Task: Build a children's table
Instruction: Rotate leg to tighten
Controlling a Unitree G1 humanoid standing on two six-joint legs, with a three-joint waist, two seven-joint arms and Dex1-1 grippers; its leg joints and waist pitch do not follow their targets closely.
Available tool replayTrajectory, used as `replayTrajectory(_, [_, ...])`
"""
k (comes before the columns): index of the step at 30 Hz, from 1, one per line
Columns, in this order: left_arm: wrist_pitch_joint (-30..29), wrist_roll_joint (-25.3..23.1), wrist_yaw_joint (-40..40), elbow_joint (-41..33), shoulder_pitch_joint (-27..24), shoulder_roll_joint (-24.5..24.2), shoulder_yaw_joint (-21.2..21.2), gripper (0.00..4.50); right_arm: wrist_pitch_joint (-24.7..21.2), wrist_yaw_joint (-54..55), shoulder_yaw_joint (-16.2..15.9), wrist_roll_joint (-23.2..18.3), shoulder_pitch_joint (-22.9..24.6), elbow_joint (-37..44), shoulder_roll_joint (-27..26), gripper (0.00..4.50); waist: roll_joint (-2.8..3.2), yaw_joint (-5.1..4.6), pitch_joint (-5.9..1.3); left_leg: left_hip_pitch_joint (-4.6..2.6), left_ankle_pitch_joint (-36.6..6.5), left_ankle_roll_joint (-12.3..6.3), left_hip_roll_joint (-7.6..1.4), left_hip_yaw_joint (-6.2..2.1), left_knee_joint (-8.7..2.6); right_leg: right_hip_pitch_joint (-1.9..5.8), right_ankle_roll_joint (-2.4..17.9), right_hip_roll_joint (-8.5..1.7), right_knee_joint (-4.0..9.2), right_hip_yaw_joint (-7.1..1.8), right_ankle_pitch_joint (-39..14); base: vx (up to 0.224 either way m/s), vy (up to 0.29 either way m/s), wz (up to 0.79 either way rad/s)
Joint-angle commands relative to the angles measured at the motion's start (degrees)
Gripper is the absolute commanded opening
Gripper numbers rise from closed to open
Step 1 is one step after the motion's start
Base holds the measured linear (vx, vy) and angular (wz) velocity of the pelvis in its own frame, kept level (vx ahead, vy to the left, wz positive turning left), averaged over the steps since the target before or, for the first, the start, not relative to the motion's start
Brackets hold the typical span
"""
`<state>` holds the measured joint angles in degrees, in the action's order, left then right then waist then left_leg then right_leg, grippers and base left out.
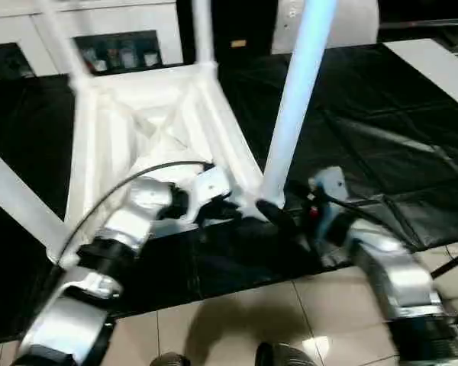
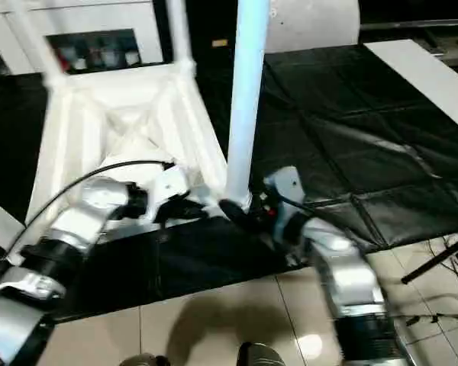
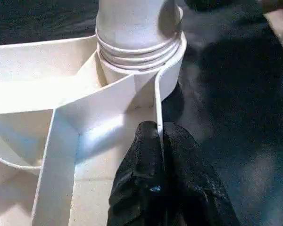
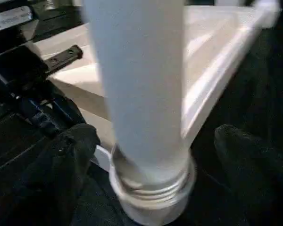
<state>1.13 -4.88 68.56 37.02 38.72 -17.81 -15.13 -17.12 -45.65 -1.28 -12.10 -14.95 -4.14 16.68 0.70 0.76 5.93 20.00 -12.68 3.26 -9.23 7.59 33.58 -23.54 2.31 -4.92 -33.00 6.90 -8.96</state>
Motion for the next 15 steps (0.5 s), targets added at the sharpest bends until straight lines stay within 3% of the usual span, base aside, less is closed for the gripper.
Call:
replayTrajectory(1, [3.58,1.35,5.47,0.68,-0.03,-0.2,-2.11,0.0,0.88,-5.23,0.11,-2.37,0.56,1.55,2.44,4.46,-0.51,-0.04,-4.38,0.65,-1.34,-8.68,-3.68,-0.13,-3.42,4.14,12.69,-4.36,3.5,-3.96,-11.79,0.0,0.0,0.0])
replayTrajectory(6, [8.65,1.09,11.9,3.58,0.9,-2.14,-4.19,0.0,2.38,-16.47,-1.47,-5.49,1.57,1.6,7.88,4.46,-0.92,1.11,-4.6,0.59,-0.33,-10.76,-3.62,0.2,-3.12,4.26,12.54,-4.61,3.27,-3.97,-11.47,0.0,0.0,0.0])
replayTrajectory(9, [10.4,1.49,14.91,4.73,1.52,-2.18,-4.76,0.0,1.14,-21.13,-1.86,-7.75,1.17,1.25,9.5,4.46,-1.13,1.4,-4.65,0.6,-0.39,-10.71,-3.79,0.39,-3.07,4.18,12.36,-4.5,3.31,-3.79,-12.59,0.0,0.0,0.0])
replayTrajectory(15, [13.62,1.28,17.93,6.59,2.74,-1.75,-6.16,0.0,0.24,-27.33,-3.81,-9.51,-0.72,-0.53,11.74,3.89,-1.35,2.25,-4.92,0.52,0.62,-10.2,-3.76,0.66,-2.86,4.13,11.96,-4.46,3.12,-3.69,-12.77,0.0,0.0,0.0])
